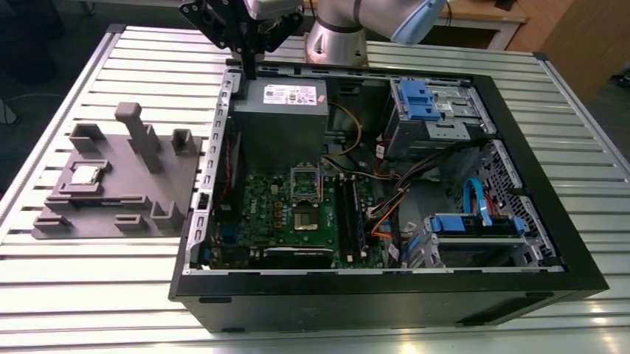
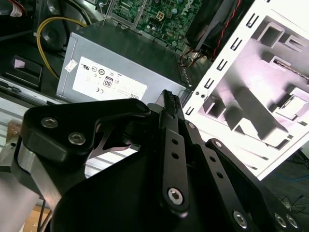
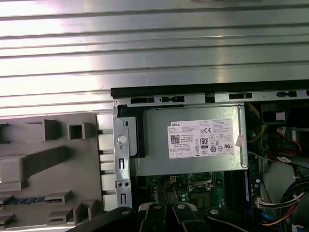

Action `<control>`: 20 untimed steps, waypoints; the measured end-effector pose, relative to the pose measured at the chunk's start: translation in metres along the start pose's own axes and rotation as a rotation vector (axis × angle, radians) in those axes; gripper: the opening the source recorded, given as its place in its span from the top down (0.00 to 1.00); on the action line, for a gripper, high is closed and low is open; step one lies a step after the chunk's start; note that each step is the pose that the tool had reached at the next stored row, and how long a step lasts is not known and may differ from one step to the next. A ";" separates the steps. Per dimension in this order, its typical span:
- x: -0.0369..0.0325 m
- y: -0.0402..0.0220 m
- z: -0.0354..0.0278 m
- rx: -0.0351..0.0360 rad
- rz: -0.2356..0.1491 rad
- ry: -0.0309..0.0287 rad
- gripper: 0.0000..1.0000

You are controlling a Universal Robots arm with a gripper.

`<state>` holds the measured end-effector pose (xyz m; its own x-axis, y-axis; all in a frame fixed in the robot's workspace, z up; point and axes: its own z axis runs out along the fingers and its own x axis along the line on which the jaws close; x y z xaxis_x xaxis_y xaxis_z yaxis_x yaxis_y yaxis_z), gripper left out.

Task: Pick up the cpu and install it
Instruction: 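Reach for the cpu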

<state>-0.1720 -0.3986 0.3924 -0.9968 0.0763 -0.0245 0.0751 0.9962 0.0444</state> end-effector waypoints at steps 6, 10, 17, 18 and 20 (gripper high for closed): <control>0.0026 -0.0002 -0.0001 0.0001 0.000 0.0000 0.90; 0.0045 -0.0003 -0.0001 0.0000 0.000 0.0000 0.90; 0.0067 -0.0004 -0.0001 0.0000 0.000 0.0000 0.90; 0.0071 -0.0005 -0.0002 0.0000 0.000 0.0000 0.90; 0.0073 -0.0005 -0.0002 0.0000 0.000 0.0001 0.90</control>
<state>-0.1794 -0.3986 0.3923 -0.9968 0.0762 -0.0244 0.0751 0.9962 0.0444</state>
